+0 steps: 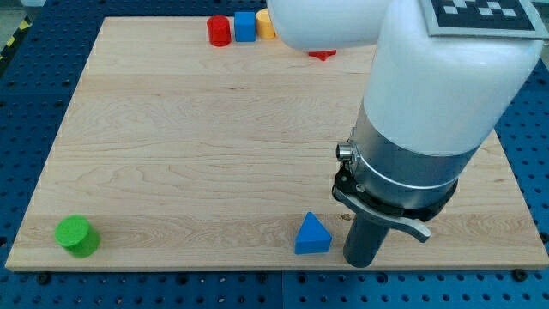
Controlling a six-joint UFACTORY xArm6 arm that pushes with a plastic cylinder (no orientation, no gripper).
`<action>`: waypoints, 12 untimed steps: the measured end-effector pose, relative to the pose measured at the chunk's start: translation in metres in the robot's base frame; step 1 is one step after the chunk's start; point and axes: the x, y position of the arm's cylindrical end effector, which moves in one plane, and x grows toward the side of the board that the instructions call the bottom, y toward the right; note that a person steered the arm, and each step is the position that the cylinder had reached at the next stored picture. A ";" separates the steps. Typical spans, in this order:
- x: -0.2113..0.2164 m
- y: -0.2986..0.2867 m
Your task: Push the blue triangle to the downside of red star
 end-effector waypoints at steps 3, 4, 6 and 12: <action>0.000 0.001; 0.000 0.002; -0.003 0.002; 0.000 -0.093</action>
